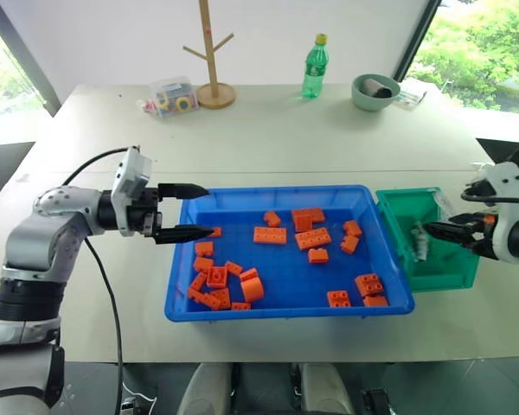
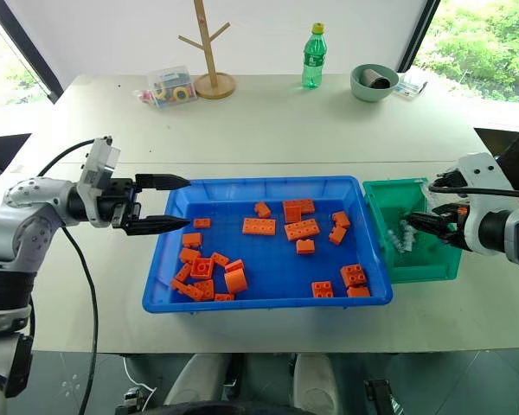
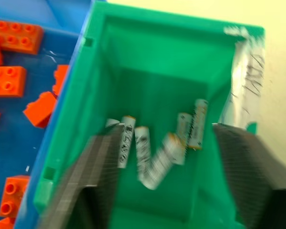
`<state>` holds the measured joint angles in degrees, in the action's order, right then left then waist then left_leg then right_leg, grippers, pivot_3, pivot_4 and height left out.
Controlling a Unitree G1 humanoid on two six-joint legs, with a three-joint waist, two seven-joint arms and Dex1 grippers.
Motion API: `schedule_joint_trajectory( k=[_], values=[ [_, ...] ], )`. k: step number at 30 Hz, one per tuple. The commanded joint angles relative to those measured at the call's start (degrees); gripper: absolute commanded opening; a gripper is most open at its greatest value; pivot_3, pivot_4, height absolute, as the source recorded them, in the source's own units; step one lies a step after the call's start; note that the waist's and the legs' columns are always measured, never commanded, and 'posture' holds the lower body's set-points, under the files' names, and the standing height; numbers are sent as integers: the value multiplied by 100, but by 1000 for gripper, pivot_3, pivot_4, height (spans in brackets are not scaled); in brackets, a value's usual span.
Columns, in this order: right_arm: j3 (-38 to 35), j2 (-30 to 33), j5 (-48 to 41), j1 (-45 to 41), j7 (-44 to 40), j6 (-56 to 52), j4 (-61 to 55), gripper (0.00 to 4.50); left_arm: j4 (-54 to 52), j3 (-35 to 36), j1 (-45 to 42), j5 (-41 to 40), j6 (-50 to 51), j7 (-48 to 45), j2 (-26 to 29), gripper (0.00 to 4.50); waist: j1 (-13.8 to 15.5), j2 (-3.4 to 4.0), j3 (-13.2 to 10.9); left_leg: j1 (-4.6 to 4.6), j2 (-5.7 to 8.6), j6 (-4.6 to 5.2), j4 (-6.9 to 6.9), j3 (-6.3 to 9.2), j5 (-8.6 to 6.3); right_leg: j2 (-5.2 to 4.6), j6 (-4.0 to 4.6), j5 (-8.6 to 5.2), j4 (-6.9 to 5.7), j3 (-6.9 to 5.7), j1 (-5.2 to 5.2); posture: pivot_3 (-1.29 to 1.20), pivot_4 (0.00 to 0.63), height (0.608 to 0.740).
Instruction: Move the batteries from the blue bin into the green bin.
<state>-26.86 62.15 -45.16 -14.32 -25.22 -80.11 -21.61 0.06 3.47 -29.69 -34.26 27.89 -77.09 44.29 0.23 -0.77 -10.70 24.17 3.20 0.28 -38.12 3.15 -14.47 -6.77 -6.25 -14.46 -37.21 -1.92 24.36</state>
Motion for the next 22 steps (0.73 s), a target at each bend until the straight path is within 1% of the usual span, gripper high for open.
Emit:
schedule_joint_trajectory(
  k=[1,2,5,7,11,14,18,22],
  values=[
    [-334,207,444,357,-711,1279,-69,3485,24,93,-131,-10,-47,-39,60,4500,17,0,0,1,0,0,0,0,0,0,0,0,0,0,0,0,150,703],
    [-499,233,554,536,-1011,1660,-18,3485,46,101,-135,-9,-36,-58,90,4500,30,0,0,1,1,0,0,0,0,0,0,0,1,0,0,0,150,703],
    [-1230,408,699,1468,-2585,2609,-45,3485,88,106,-98,16,-33,-238,286,4500,65,2,-2,5,4,1,-1,0,-1,1,-3,0,2,-2,-1,0,150,703],
    [-1635,516,855,2029,-3490,3115,2,3485,175,100,-107,36,-56,-391,427,4500,53,2,-2,7,4,3,-1,2,-2,3,-5,0,2,-4,-1,0,150,703],
    [-2130,615,1066,2656,-4682,3775,373,3485,465,81,-280,116,-156,-551,542,4500,24,2,-2,-6,2,3,-3,-5,-2,2,-7,1,1,-2,-8,0,150,703],
    [-2249,575,1274,2843,-5140,4292,628,3485,623,65,-422,173,-189,-620,552,4500,29,1,-2,-13,-1,3,-6,-5,-2,2,-6,1,2,-2,-15,0,150,703],
    [-2190,482,1367,2701,-5225,4694,918,3485,673,64,-489,211,-213,-626,530,4500,33,1,-2,-13,0,3,-6,-5,-2,-1,-6,1,2,0,-15,0,150,703],
    [-2176,373,1428,2850,-5346,4840,842,3485,709,101,-456,309,-374,-629,518,4500,47,1,-2,-11,-1,2,-5,-1,-2,-3,-5,1,2,1,-14,0,150,703]
  ],
)
